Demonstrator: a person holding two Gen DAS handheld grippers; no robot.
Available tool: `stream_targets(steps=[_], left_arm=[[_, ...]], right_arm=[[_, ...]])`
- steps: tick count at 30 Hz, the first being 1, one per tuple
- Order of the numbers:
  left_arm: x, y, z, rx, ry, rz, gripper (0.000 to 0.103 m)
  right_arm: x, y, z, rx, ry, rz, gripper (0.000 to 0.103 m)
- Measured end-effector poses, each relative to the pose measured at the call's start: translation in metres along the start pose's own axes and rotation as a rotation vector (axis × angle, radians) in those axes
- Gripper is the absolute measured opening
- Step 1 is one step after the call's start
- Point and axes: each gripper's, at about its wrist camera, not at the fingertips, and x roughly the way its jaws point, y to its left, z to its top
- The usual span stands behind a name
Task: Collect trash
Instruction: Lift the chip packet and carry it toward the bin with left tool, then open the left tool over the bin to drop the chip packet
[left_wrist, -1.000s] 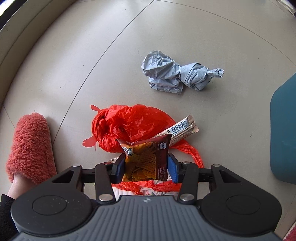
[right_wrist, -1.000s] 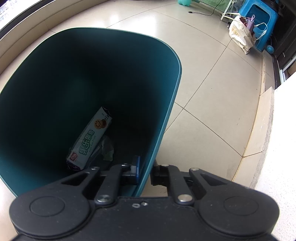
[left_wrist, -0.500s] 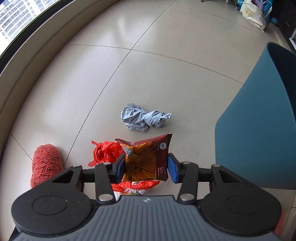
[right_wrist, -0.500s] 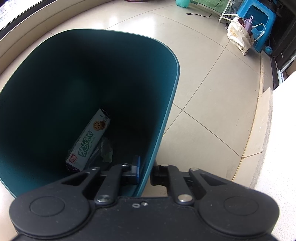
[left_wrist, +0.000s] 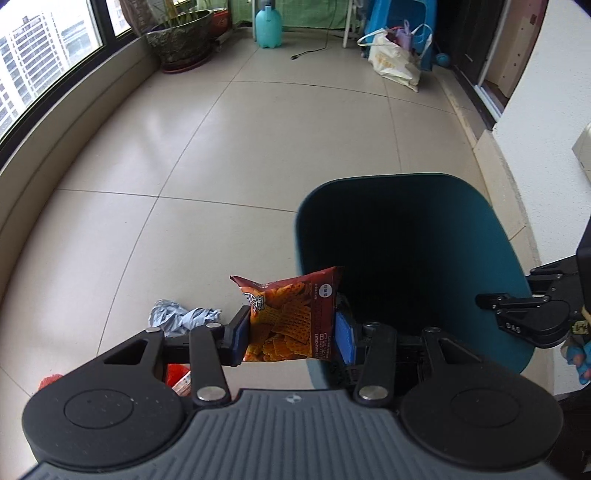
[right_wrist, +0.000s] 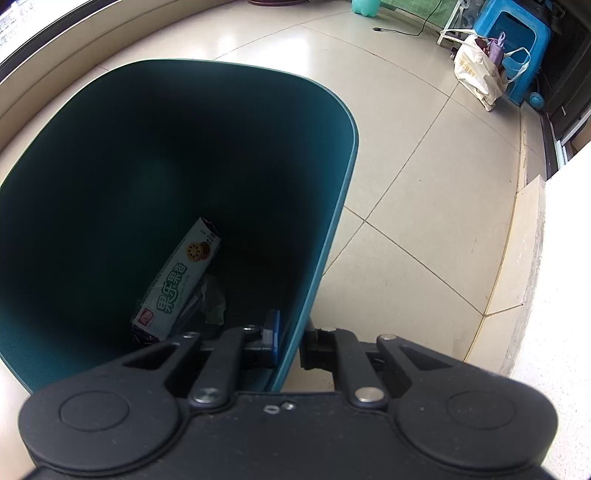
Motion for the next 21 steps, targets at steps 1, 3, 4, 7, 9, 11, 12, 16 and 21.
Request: stream_targets(steps=[1,3,4,7,9,11,12,16,21], left_arm=[[0.005,-0.011,0.004,0.014,0.006,-0.02,0.046],[0.017,-0.028,0.009,0.037,0.02,-0.054,0.046],[0.025,-0.037,0.011,0.05,0.032,-0.062,0.046],[0.053,-0.057,0.015,0.075,0.081,-0.069,0.046],[0.067,-0.069,0.015,0.083,0.113,-0.06,0.046],[0.082,-0.076,0.012,0.093,0.143,-0.06,0.046],[0.092,-0.082,0.012,0.1,0.162,-0.054,0.046],[0.121,-0.092,0.01,0.122,0.23,-0.051,0.046],[0.143,-0.095,0.004,0.138,0.278,-0.037,0.052]], right_arm=[[0.0,0.0,0.0,-0.001,0.0,0.001,0.009],[0.0,0.0,-0.001,-0.001,-0.002,0.002,0.009],[-0.001,0.0,-0.001,-0.004,-0.003,0.003,0.009],[-0.001,-0.001,-0.002,-0.002,-0.005,0.007,0.009],[-0.001,-0.003,-0.003,0.001,-0.006,0.009,0.009],[-0.001,-0.004,-0.003,0.003,-0.007,0.012,0.01],[-0.002,-0.004,-0.003,0.003,-0.008,0.014,0.01],[-0.002,-0.005,-0.004,0.001,-0.011,0.016,0.01],[-0.003,-0.006,-0.005,0.004,-0.014,0.02,0.01]])
